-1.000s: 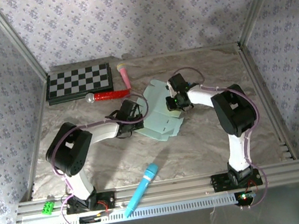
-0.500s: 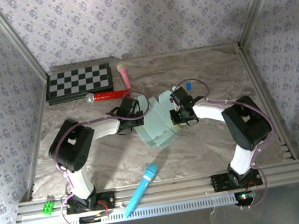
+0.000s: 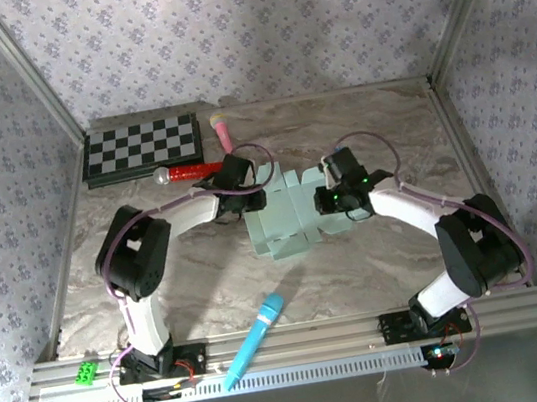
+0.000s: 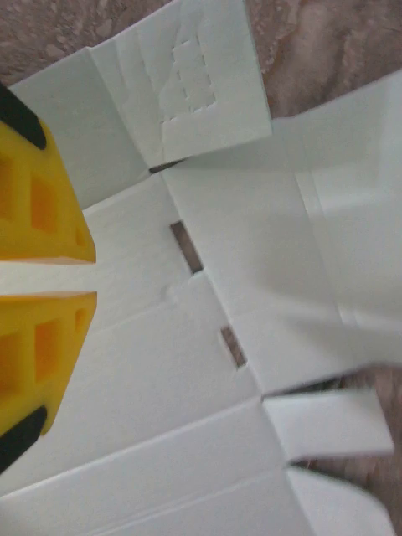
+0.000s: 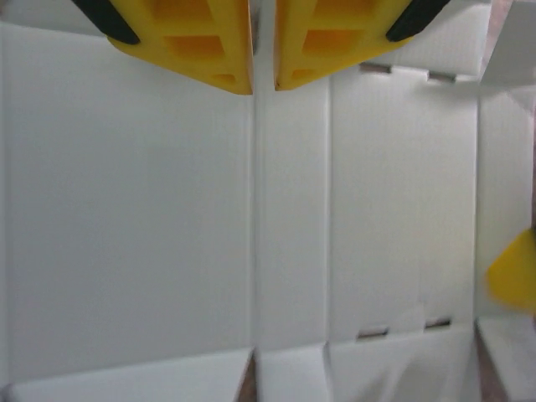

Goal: Fold the paper box

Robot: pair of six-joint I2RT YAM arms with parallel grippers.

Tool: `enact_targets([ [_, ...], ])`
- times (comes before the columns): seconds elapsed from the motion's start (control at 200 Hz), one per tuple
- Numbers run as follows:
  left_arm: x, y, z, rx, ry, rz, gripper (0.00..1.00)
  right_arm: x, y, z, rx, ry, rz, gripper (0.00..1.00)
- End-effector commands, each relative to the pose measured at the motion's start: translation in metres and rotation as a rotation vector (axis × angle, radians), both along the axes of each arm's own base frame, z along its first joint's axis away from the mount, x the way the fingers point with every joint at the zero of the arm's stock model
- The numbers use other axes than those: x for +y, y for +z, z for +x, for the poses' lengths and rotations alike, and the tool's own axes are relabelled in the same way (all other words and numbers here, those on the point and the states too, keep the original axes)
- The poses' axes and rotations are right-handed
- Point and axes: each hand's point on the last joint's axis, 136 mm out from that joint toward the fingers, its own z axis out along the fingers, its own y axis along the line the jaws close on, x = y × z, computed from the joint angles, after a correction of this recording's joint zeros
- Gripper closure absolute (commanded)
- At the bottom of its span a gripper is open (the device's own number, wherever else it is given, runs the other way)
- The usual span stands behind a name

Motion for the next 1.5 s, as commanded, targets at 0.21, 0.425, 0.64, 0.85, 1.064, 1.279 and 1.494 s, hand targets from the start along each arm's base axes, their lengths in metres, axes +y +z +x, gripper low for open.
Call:
enact_targets([
  [0.21, -0.015, 0.015, -0.043, 0.072, -0.005, -0.031, 0.92, -0.035, -0.026, 0.027, 0.107, 0.006, -0.039, 0.86],
  [0.425, -0.014, -0.014, -0.062, 0.158, 0.032, -0.002, 1.00, -0.040, -0.055, 0.019, 0.189, 0.007, -0.063, 0.87],
  [0.64, 0.002, -0.043, -0.066, 0.185, 0.092, 0.071, 1.00, -0.040, -0.076, -0.014, 0.254, -0.007, -0.105, 0.86],
  [0.85, 0.005, -0.064, -0.051, 0.193, 0.078, 0.119, 1.00, -0.037, -0.082, -0.049, 0.279, 0.000, -0.165, 0.86],
  [1.064, -0.009, -0.061, -0.018, 0.181, 0.003, 0.090, 0.99, -0.026, -0.077, -0.070, 0.262, 0.011, -0.156, 0.86],
  [1.279, -0.038, -0.056, -0.004, 0.197, -0.110, 0.029, 0.93, 0.002, -0.075, -0.088, 0.279, 0.071, -0.065, 0.85],
  [1.494, -0.052, -0.032, 0.002, 0.175, -0.152, -0.027, 0.89, 0.039, -0.057, -0.089, 0.235, 0.153, 0.006, 0.84],
])
